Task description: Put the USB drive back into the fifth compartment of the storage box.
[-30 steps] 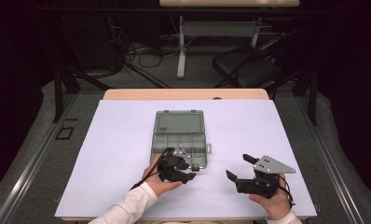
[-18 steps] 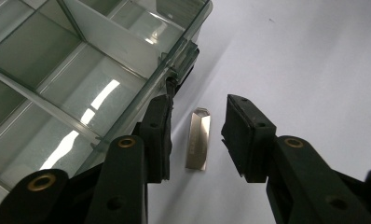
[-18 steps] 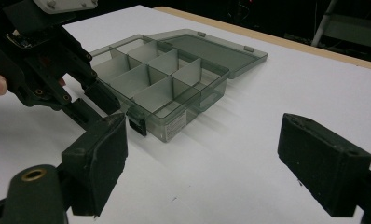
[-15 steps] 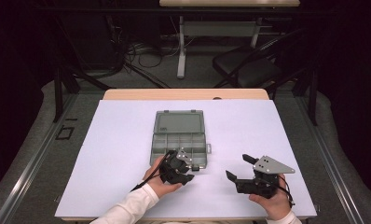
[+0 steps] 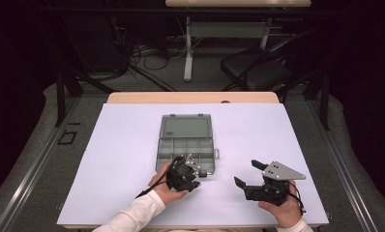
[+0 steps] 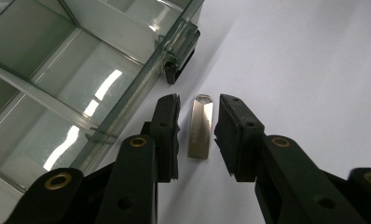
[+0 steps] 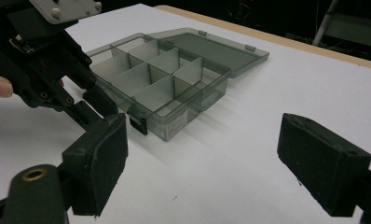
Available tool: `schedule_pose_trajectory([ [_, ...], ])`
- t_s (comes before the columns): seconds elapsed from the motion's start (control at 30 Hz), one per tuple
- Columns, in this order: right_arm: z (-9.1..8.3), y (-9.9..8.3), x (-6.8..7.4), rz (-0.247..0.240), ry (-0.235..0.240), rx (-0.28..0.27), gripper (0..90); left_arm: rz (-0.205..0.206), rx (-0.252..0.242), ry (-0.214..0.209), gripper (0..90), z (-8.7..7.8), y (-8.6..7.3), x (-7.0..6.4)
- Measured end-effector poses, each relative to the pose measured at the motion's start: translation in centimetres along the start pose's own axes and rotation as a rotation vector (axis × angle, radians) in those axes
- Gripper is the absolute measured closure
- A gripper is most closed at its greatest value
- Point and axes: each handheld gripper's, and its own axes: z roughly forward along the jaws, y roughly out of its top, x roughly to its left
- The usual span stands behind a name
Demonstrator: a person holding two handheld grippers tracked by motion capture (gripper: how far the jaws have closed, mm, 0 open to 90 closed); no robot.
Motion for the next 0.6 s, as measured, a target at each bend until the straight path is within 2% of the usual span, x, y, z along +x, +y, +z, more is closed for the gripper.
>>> schedule_pose_trajectory([
  [0.17, 0.01, -0.02, -0.01, 0.001, 0.0, 0.002, 15.9, 0.005, 0.031, 0.003, 68.6, 0.1, 0.15, -0.04],
  [0.27, 0.05, -0.04, -0.02, -0.002, 0.001, 0.004, 16.0, -0.003, 0.042, -0.012, 68.9, 0.09, 0.28, 0.07],
  [0.6, 0.12, -0.06, 0.01, -0.003, 0.003, 0.006, 16.1, 0.02, 0.085, 0.002, 70.0, 0.34, 0.67, -0.03],
])
